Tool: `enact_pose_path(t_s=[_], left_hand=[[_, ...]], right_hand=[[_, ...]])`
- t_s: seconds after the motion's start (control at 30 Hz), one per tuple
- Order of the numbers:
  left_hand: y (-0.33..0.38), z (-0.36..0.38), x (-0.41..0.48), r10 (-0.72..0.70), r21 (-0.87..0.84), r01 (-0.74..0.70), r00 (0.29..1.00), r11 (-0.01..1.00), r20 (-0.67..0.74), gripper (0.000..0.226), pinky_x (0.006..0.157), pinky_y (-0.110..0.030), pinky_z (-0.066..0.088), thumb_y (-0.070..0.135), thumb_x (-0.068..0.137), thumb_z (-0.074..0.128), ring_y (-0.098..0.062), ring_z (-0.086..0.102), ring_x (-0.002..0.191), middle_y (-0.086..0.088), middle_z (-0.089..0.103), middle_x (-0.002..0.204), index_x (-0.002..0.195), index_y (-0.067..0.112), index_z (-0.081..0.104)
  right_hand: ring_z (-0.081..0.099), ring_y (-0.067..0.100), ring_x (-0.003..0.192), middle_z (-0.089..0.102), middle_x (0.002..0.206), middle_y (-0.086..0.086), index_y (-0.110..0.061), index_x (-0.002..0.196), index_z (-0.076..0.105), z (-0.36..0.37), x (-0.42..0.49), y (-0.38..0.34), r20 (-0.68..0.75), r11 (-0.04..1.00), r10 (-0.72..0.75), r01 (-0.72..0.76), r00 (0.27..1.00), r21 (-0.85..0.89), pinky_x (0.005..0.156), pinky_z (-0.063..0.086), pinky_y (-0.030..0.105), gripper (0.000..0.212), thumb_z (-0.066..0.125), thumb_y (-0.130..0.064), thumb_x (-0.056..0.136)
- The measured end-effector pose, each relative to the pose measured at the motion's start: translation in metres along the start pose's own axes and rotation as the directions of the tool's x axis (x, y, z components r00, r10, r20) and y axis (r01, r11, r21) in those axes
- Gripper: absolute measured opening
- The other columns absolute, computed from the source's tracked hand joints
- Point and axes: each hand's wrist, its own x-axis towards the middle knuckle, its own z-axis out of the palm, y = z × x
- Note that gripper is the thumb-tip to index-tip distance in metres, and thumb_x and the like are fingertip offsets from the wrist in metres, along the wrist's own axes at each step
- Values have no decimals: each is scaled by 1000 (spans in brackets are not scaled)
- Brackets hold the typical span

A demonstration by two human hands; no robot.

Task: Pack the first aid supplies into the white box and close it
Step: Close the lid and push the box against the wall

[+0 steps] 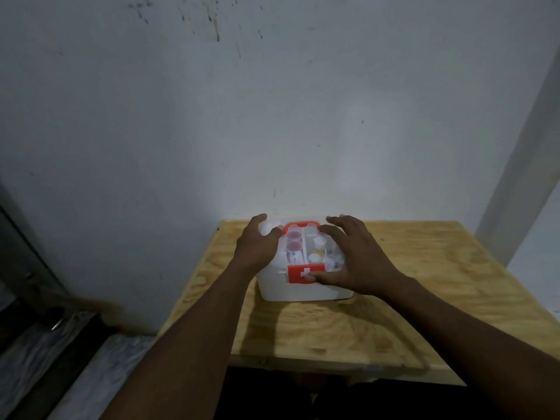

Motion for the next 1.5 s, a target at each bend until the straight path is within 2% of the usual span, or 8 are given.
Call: enact_pose_path(t_s=[0.6,0.7,0.9,1.1,1.27,1.33,1.4,1.5], left_hand=[[3,1,-1,-24,-40,24,1000,999,-8,60,106,-40,43,43,94,62,-30,47,134,-5,44,153,148,27,41],[5,2,-1,-81,-90,79,996,993,-23,63,103,-43,47,41,94,63,-33,49,131,-8,43,153,149,24,38],[-3,1,-4,-159,-313,143,987,939,-26,52,91,-36,51,25,96,59,-29,56,122,-6,52,146,146,20,46],[0,21,-6,-163,-386,163,986,908,31,55,101,-51,52,30,93,60,-31,58,121,-5,54,144,146,24,46],[24,74,-5,-117,-372,146,988,916,100,60,110,-40,41,34,95,58,-27,46,137,0,42,155,151,26,38],[36,95,-8,-50,-253,63,997,965,57,61,117,-43,34,38,98,53,-25,36,145,-1,33,161,154,26,33],[44,108,-16,210,61,-203,963,977,-169,60,123,-44,22,40,99,44,-24,21,152,-4,24,165,155,23,30],[44,117,-27,747,432,-635,647,640,-155,63,124,-46,12,35,96,46,-26,15,154,-11,23,165,154,15,33]], right_hand=[[29,16,140,40,150,-6,-25,141,44,-7,-4,-10,-6,986,43,-41,999,161,116,28,42,105,51,-90,59],[36,3,123,44,137,-13,-24,139,45,-7,-1,-22,-76,881,230,-175,970,439,108,30,31,76,51,-69,78],[39,19,140,39,155,-3,-25,148,34,18,-2,-24,-78,571,606,-364,792,736,99,33,26,57,52,-43,97],[38,21,141,37,156,1,-23,149,35,10,-7,0,-96,634,590,-387,802,670,103,31,29,55,47,-42,99],[36,22,142,39,156,4,-19,148,38,-14,-26,44,-155,684,612,-420,776,596,113,29,37,54,45,-42,99],[34,25,144,38,156,8,-15,147,39,-24,-34,58,-275,778,576,-414,770,472,115,26,39,56,41,-44,100],[22,27,149,29,160,11,-12,149,36,-36,-40,68,-477,904,425,-391,769,175,120,19,45,59,37,-44,98],[10,29,152,16,163,16,-6,152,27,-49,-47,73,-566,961,103,-229,818,-155,122,10,53,65,41,-37,96]])
